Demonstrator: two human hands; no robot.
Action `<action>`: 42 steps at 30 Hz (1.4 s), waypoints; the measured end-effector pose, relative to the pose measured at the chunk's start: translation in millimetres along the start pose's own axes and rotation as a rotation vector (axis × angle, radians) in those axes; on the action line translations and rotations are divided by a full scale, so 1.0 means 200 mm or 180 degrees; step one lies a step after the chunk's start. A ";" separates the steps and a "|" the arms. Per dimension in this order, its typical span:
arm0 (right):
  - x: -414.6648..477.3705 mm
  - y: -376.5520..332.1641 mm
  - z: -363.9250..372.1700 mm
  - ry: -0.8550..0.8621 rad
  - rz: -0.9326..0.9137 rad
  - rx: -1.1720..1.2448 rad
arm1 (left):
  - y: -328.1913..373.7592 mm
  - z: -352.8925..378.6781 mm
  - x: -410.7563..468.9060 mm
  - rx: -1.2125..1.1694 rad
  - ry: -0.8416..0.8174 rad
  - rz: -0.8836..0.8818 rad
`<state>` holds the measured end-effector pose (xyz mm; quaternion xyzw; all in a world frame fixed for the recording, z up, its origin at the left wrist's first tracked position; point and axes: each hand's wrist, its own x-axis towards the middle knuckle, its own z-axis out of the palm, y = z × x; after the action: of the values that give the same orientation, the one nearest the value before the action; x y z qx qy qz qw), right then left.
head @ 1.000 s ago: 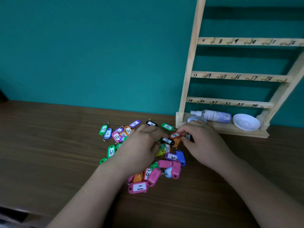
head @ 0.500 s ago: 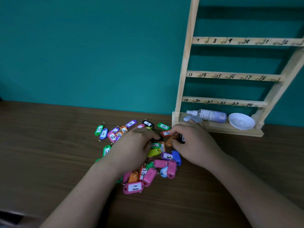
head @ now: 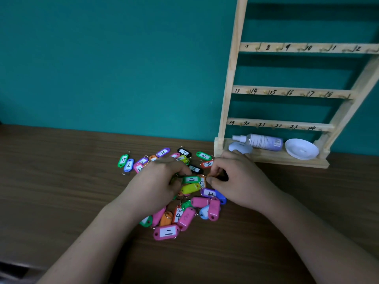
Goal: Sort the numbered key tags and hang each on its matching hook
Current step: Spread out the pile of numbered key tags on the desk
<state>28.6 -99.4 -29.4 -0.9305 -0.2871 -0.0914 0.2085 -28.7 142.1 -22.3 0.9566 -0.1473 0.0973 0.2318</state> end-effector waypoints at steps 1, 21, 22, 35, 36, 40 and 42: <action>0.00 0.00 0.00 -0.0008 0.0007 0.0041 | 0.01 0.00 -0.01 -0.0042 -0.0017 0.0042; 0.04 0.05 0.04 0.0520 0.0277 0.0791 | 0.01 0.04 -0.01 -0.0137 -0.0088 0.0215; 0.05 0.05 0.04 0.0537 0.0282 0.0731 | 0.01 0.04 -0.01 -0.0128 -0.0078 0.0211; 0.07 0.06 0.06 0.0772 0.0482 0.0727 | 0.07 0.07 0.02 -0.0111 0.0036 0.0355; 0.07 0.05 0.07 0.0771 0.0461 0.0730 | 0.08 0.07 0.03 -0.0102 0.0036 0.0379; 0.07 0.04 0.06 0.0714 0.0357 0.0691 | 0.08 0.06 0.03 -0.0086 -0.0024 0.0363; 0.05 0.05 0.03 0.0577 0.0272 0.0695 | 0.08 0.05 0.03 -0.0109 -0.0067 0.0386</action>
<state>43.0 -99.2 -34.1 -0.9015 -0.2354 -0.1343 0.3373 -27.5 123.3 -23.2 0.9428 -0.2090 0.0986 0.2403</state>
